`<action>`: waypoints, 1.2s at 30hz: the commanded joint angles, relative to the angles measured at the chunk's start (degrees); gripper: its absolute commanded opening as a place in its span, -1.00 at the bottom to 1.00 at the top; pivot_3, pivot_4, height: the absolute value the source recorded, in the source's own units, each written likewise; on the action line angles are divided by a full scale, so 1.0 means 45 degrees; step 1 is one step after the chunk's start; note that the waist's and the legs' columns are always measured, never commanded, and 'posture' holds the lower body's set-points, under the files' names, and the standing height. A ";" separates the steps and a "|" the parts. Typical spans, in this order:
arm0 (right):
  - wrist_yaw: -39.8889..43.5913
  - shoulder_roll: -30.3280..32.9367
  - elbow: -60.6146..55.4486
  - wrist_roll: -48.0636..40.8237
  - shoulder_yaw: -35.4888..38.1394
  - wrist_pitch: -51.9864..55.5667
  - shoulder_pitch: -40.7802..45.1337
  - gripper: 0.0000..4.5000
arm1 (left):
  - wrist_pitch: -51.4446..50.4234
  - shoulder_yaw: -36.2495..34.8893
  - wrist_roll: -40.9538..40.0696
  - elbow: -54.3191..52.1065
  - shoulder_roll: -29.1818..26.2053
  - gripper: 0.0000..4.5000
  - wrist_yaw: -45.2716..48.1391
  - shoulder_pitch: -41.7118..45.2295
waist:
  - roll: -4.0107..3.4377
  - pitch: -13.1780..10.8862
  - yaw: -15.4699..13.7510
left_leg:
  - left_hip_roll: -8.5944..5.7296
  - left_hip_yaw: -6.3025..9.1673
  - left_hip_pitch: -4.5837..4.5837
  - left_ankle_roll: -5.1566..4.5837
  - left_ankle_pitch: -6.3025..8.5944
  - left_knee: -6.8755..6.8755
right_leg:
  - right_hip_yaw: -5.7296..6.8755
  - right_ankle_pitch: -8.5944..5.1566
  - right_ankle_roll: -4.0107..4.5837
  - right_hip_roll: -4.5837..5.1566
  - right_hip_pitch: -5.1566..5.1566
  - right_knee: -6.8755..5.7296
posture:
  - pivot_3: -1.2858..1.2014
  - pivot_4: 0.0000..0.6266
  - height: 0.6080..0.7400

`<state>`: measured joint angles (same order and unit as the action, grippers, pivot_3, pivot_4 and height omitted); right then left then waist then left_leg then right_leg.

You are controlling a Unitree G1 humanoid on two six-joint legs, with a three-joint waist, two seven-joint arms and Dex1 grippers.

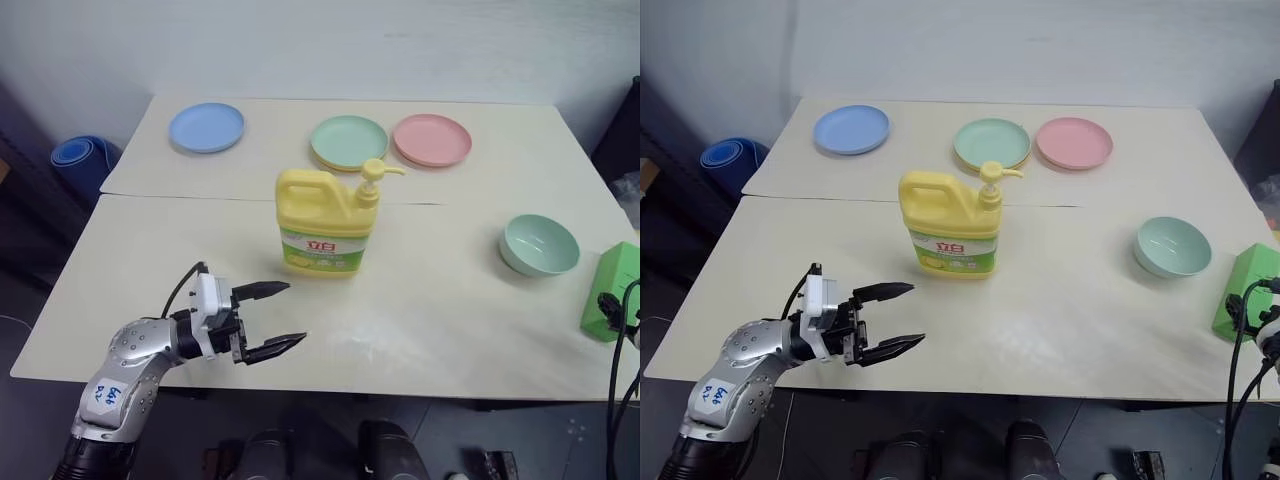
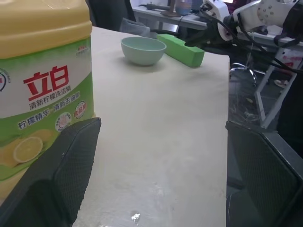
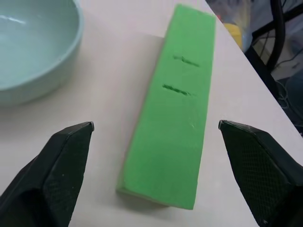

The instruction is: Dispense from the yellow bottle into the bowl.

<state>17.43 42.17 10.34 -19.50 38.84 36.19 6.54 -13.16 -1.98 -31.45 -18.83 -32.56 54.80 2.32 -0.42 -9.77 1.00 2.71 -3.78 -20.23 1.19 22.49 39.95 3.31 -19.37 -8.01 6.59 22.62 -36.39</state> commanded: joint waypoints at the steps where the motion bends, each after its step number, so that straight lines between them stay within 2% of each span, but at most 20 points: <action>1: 0.1309 -0.0163 -0.1928 -0.0827 -0.0055 -0.1018 -0.0116 0.98 | -0.0033 -0.0209 -0.0274 -0.0491 0.0002 1.00 -0.0038 0.0076 | 0.0000 0.0000 -0.0003 | 0.0001 0.0000 0.0000 0.0000 0.0000 0.0000 | 0.0000 0.0000 0.0000 -0.0001 0.0000 0.0001 | 0.03 -0.52 1.00; 5: 0.3518 -0.0048 -0.2664 -0.0862 -0.1651 -0.2287 -0.0414 0.98 | -0.0100 -0.0116 -0.0236 -0.0499 -0.0008 1.00 0.0014 0.0161 | 0.0001 0.0000 0.0005 | 0.0002 0.0002 0.0004 0.0000 0.0000 -0.0001 | 0.0002 0.0001 -0.0002 -0.0005 -0.0003 0.0005 | 0.03 -0.52 1.00; 9: 0.4303 0.0768 -0.1016 0.0185 -0.3253 -0.2606 0.0133 0.98 | -0.0444 -0.0169 -0.0471 -0.0575 0.0042 1.00 -0.0115 0.0546 | 0.0001 -0.0001 -0.0147 | -0.0002 0.0006 0.0003 0.0000 0.0000 0.0007 | 0.0007 0.0002 -0.0004 0.0000 -0.0011 0.0006 | 0.03 -0.52 1.00; 13: 0.4238 0.0991 0.1300 0.1679 -0.5038 -0.3578 0.1677 0.98 | -0.1027 -0.0327 -0.0941 -0.0727 0.0337 1.00 -0.0667 0.1281 | 0.0002 -0.0001 -0.0174 | -0.0006 0.0007 -0.0002 -0.0004 0.0000 0.0027 | 0.0008 0.0011 -0.0020 0.0002 -0.0023 0.0030 | 0.03 -0.52 1.00; 18: 0.3577 0.0440 0.3912 0.2035 -0.5309 -0.4565 0.3624 0.98 | -0.1365 -0.0350 -0.1119 -0.1051 0.0404 1.00 -0.0963 0.1260 | 0.0000 -0.0001 -0.0073 | 0.0004 0.0015 0.0001 -0.0004 -0.0001 0.0015 | 0.0034 0.0012 -0.0022 -0.0004 -0.0018 0.0028 | 0.03 -0.52 1.00; 28: 0.4470 0.0333 0.7830 0.2865 -0.6526 -0.6076 0.6147 0.98 | -0.1567 -0.0372 -0.1207 -0.1536 0.0461 1.00 -0.1332 0.0911 | 0.0001 -0.0001 0.0150 | 0.0005 0.0031 -0.0015 -0.0004 -0.0001 0.0019 | 0.0050 0.0012 -0.0022 0.0003 -0.0025 0.0045 | 0.03 -0.52 1.00; 31: 0.4520 0.0289 0.9012 0.3089 -0.6702 -0.6679 0.6915 0.71 | -0.1601 -0.0369 -0.1183 -0.1554 0.0507 1.00 -0.1359 0.0953 | 0.0000 -0.0001 0.0177 | 0.0009 0.0032 -0.0015 -0.0003 -0.0001 0.0017 | 0.0052 0.0012 -0.0022 -0.0001 -0.0025 0.0046 | 0.03 -0.52 1.00; 36: 0.4743 0.0231 1.0069 0.3239 -0.6822 -0.7090 0.7485 -0.02 | -0.1622 -0.0432 -0.1155 -0.1589 0.0526 1.00 -0.1420 0.0938 | 0.0000 -0.0001 0.0157 | 0.0010 0.0035 -0.0016 -0.0003 -0.0002 0.0021 | 0.0054 0.0012 -0.0022 0.0002 -0.0028 0.0045 | 0.03 -0.52 1.00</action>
<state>38.23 42.81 54.52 -5.12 7.67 5.61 39.51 -20.78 -3.32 -35.81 -23.95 -30.24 48.54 6.50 -0.42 -9.78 1.71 2.75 -3.61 -20.30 1.18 22.48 40.05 3.56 -19.31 -8.11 6.60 22.49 -36.19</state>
